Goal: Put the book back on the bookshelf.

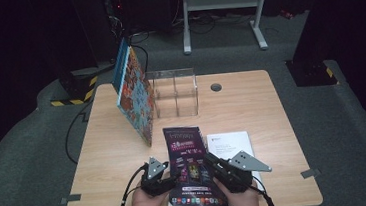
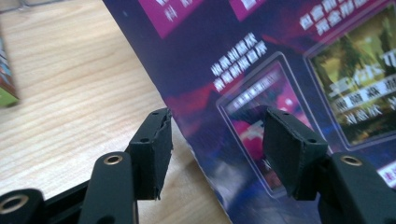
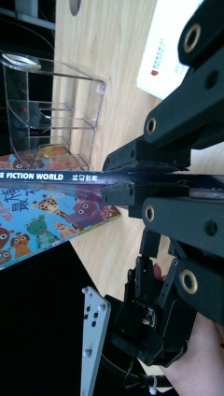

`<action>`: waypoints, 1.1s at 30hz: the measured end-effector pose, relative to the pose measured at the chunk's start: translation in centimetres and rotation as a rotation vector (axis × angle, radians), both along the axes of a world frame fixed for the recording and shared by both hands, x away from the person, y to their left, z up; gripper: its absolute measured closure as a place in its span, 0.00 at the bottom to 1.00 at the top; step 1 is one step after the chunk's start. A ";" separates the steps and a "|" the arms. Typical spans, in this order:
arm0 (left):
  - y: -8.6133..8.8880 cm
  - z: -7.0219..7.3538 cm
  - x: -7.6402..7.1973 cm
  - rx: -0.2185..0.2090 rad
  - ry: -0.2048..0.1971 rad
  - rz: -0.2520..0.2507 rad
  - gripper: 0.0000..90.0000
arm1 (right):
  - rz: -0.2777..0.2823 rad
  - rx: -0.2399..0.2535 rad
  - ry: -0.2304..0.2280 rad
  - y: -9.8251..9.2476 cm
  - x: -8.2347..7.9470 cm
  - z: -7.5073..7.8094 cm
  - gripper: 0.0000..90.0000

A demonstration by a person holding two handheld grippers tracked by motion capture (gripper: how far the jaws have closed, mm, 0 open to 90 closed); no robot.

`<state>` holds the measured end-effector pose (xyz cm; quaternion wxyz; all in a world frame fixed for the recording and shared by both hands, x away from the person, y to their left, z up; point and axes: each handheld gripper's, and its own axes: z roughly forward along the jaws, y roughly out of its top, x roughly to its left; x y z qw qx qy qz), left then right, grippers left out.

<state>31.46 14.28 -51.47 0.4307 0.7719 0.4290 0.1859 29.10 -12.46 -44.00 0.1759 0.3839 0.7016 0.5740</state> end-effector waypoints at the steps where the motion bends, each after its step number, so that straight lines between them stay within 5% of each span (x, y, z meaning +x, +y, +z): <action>1: 0.0 0.1 0.0 0.004 -0.007 -0.001 0.47 | 0.000 0.001 0.001 0.0 0.0 0.1 0.94; 18: 0.4 0.4 -0.2 0.016 -0.021 -0.016 0.48 | -0.082 0.003 -0.102 0.0 3.3 3.6 0.94; 25: 0.6 0.4 -0.1 0.011 -0.029 -0.009 0.48 | -0.125 0.023 -0.117 -1.1 4.0 3.9 0.94; 33: 0.4 1.9 -0.3 -0.063 -0.051 0.001 0.48 | -0.161 0.024 -0.150 -1.8 2.9 3.2 0.94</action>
